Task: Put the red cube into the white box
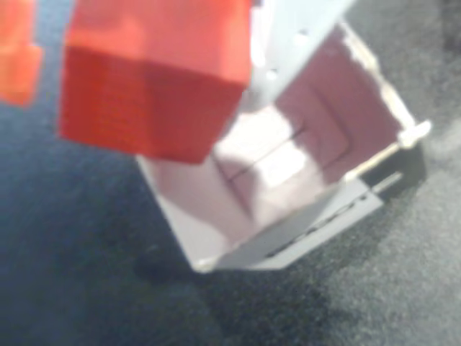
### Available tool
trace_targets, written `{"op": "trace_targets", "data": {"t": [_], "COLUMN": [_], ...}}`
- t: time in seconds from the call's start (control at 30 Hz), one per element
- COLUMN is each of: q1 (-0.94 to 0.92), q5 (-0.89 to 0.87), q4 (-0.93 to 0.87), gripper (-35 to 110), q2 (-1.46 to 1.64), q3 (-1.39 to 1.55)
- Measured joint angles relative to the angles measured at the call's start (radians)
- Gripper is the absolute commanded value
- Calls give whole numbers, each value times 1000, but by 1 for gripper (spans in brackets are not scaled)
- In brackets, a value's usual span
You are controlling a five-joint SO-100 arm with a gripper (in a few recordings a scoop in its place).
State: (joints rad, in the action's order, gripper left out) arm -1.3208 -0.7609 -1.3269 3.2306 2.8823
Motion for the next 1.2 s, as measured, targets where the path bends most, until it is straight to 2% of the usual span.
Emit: {"op": "trace_targets", "data": {"t": [0.67,0.9,1.2], "q1": [15,61,91], "q5": [67,0,6], "q4": [-12,-32,-31], "gripper": [26,28,28], "q2": [3,3,5], "q3": [-117,-117,-117]}}
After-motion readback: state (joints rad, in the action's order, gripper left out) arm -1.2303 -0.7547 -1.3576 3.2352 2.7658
